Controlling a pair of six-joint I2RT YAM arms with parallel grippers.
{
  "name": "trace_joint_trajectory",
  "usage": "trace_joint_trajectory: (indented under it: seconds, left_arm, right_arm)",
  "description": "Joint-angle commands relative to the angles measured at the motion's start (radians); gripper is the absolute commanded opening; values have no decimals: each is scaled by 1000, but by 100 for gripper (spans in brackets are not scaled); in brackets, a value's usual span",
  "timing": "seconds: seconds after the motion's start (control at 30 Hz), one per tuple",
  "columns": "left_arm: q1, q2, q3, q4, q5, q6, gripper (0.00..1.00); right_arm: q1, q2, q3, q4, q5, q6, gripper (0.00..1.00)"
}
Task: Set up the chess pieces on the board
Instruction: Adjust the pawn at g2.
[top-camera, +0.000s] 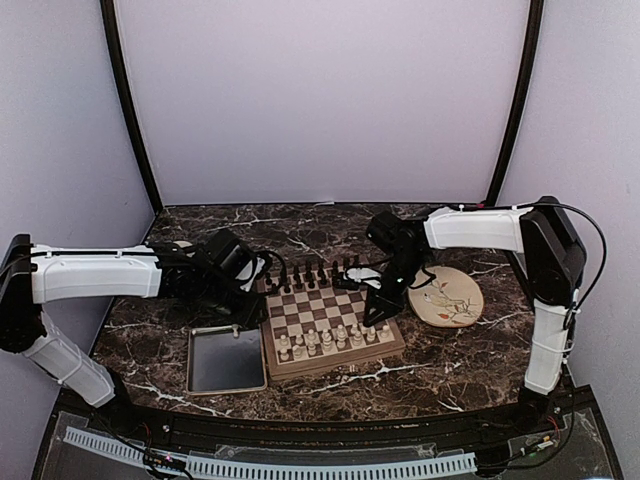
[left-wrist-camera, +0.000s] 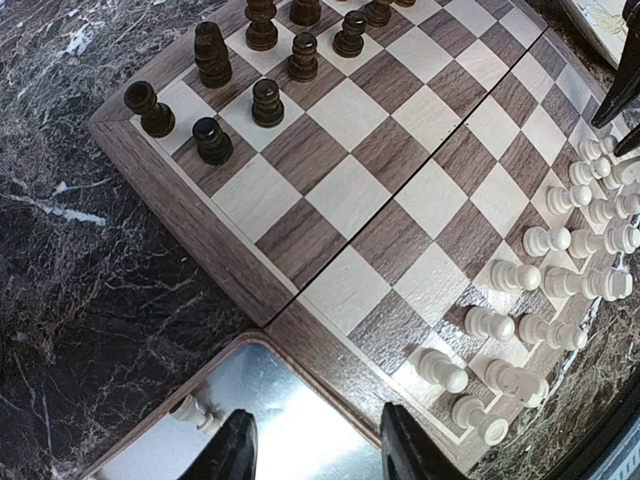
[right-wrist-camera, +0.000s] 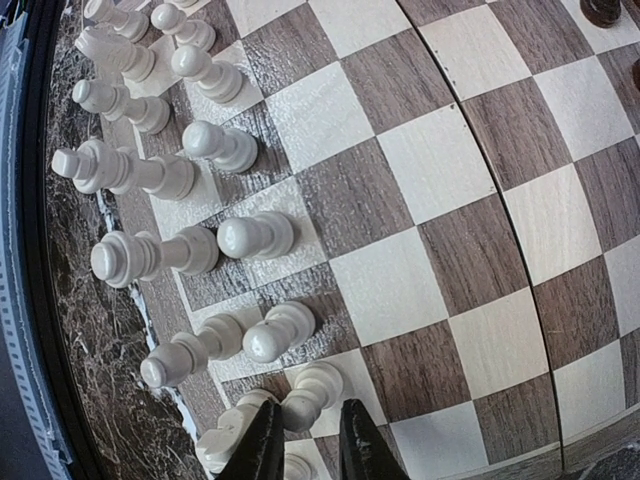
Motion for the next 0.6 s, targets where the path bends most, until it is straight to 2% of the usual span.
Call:
trace_joint_trajectory:
  seconds: [0.0, 0.17, 0.37, 0.57]
  left_arm:
    - [5, 9, 8, 8, 7, 13, 44]
    - [5, 10, 6, 3, 9, 9, 45]
    - [10, -24, -7, -36, -10, -18, 44]
    - [38, -60, -48, -109, -37, -124, 44]
  right_arm:
    - [8, 8, 16, 4, 17, 5, 21]
    - [6, -6, 16, -9, 8, -2, 21]
    - [-12, -42, 50, -25, -81, 2, 25]
    - [-27, -47, 76, -25, -140, 15, 26]
